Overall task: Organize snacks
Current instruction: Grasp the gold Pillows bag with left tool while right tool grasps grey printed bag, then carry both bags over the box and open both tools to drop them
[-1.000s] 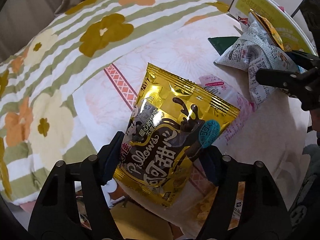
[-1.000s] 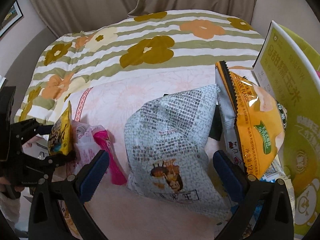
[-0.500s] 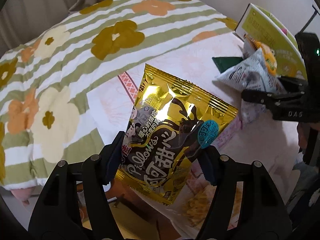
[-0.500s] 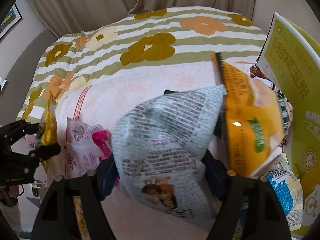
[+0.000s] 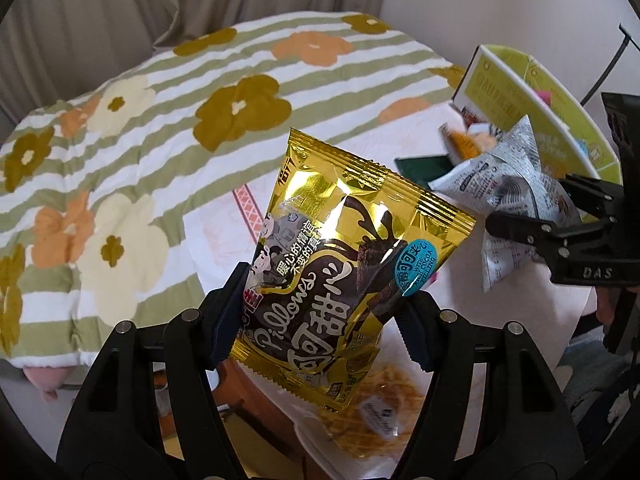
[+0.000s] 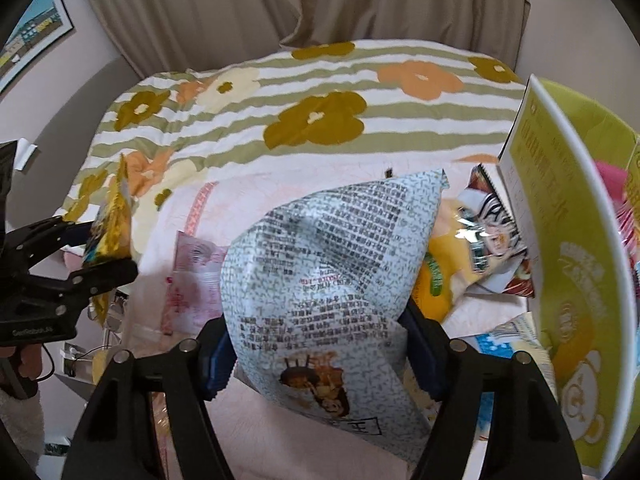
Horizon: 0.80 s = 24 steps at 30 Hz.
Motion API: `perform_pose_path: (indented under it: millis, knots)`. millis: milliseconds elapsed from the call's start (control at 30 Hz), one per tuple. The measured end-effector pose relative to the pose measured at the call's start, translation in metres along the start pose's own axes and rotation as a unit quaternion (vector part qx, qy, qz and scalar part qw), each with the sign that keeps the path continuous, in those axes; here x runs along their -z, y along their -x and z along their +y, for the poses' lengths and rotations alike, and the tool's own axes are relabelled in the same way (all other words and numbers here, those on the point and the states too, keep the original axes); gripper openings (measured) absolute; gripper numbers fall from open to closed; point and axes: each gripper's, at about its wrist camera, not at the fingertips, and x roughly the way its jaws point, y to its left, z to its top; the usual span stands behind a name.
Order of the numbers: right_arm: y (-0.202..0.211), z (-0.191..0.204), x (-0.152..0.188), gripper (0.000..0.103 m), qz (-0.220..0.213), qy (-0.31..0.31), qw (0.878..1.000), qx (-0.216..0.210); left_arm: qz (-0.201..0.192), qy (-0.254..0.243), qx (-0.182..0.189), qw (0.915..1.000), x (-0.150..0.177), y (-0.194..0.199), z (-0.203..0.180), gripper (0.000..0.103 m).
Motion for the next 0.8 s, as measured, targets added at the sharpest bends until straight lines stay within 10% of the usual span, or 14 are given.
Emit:
perform_pose_path:
  millis: [467, 800]
  knots:
    - [0.115, -0.077, -0.019, 0.068, -0.070, 0.021, 0.993, -0.093, -0.069, 0.029, -0.042, 0.9963, -0.066, 0.069, -0.117, 0.064]
    - [0.173, -0.201, -0.042, 0.068, -0.088, 0.033, 0.993, -0.072, -0.097, 0.056, -0.015, 0.9936, -0.137, 0.053, -0.245, 0.064]
